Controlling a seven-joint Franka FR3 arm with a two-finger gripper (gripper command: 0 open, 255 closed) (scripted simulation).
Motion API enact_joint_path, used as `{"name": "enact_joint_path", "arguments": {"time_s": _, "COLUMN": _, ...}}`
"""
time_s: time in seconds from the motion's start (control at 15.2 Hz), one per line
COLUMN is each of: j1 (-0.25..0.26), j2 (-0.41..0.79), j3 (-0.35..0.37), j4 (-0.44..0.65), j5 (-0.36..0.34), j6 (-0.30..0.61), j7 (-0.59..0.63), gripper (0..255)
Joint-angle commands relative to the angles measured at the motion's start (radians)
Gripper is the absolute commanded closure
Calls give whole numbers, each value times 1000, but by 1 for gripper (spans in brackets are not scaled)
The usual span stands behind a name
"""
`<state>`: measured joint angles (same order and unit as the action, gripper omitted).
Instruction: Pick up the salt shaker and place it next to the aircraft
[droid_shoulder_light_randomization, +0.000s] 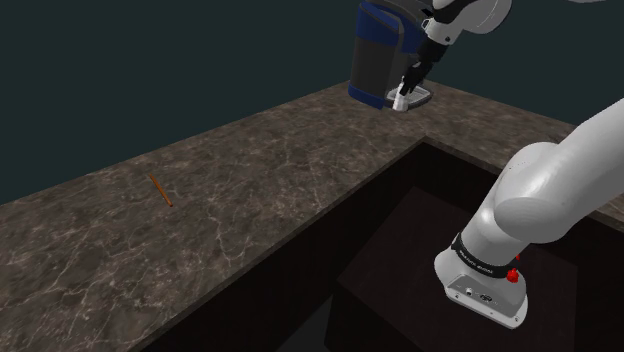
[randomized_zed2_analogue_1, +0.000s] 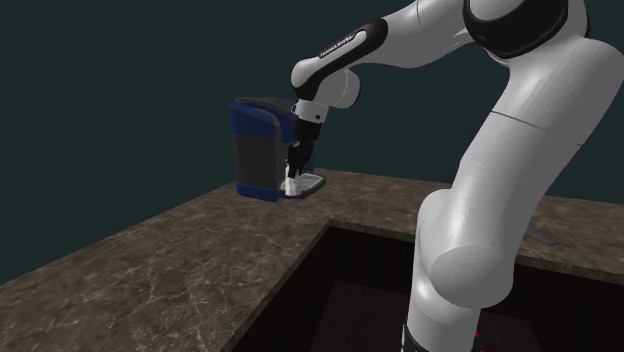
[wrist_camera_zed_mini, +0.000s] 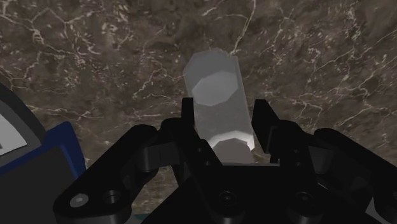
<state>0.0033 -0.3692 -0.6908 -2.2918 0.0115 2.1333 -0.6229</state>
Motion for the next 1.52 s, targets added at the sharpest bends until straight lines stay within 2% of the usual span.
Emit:
{"name": "enact_joint_path", "arguments": {"time_s": 0.0, "j1": -2, "j2": -8, "j3": 7, "j4": 23, "j5": -5, "j6": -30, "j7": 8, "gripper": 255}}
{"name": "enact_joint_path", "arguments": {"time_s": 0.4, "j1": -5, "j2": -24, "j3": 23, "j4": 79, "j5": -12, "j6": -99, "j7": 27, "gripper": 255}}
{"name": "enact_joint_path", "arguments": {"time_s": 0.99, "j1": -99, "j2": -102, "j3": -103, "j4": 83, "j5": -86, "j6": -182, "j7": -147, "gripper": 255}}
{"name": "enact_joint_path", "arguments": {"time_s": 1.45, "j1": -135, "j2": -102, "j3": -238, "j4": 151, "j5": -118, "j6": -249, "j7": -306, "gripper": 255}}
